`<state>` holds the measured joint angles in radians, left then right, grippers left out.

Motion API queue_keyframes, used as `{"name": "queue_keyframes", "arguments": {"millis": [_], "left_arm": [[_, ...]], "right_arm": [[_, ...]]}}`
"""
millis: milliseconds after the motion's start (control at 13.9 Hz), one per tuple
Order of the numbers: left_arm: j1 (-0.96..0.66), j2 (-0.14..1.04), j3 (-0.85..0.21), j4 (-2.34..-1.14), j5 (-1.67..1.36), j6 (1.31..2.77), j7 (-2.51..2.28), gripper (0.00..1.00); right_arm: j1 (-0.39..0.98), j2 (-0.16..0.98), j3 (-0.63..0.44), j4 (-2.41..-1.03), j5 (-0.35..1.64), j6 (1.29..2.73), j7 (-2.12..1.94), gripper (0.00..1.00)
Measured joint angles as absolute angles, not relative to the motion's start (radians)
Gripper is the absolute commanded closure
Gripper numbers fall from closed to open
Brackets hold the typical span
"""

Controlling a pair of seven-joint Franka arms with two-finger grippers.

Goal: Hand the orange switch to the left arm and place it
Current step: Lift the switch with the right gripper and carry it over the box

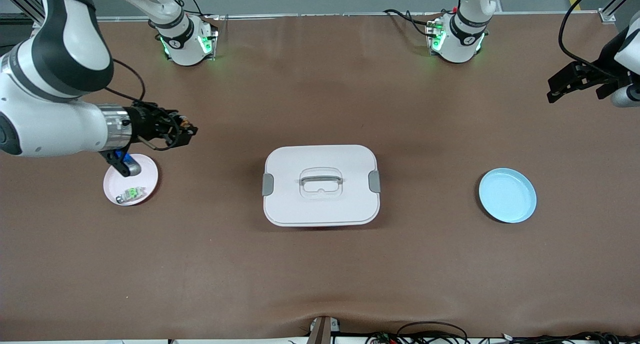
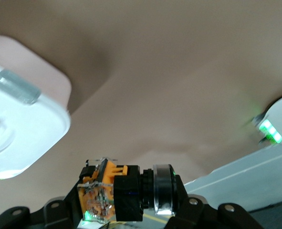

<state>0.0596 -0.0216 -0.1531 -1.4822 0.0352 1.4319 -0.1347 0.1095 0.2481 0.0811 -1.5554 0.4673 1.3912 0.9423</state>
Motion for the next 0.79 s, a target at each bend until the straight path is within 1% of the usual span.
{"name": "queue_keyframes", "arguments": {"millis": [287, 790], "left_arm": [[0.060, -0.022, -0.153, -1.482, 0.035, 1.432, -0.135, 0.00], [0.060, -0.022, -0.153, -1.482, 0.035, 1.432, -0.135, 0.00]], "right_arm": [[0.226, 0.249, 0.082, -1.519, 0.558, 1.471, 1.174, 0.74], [0.409, 0.268, 0.082, -1.491, 0.639, 1.704, 1.480, 0.74]]}}
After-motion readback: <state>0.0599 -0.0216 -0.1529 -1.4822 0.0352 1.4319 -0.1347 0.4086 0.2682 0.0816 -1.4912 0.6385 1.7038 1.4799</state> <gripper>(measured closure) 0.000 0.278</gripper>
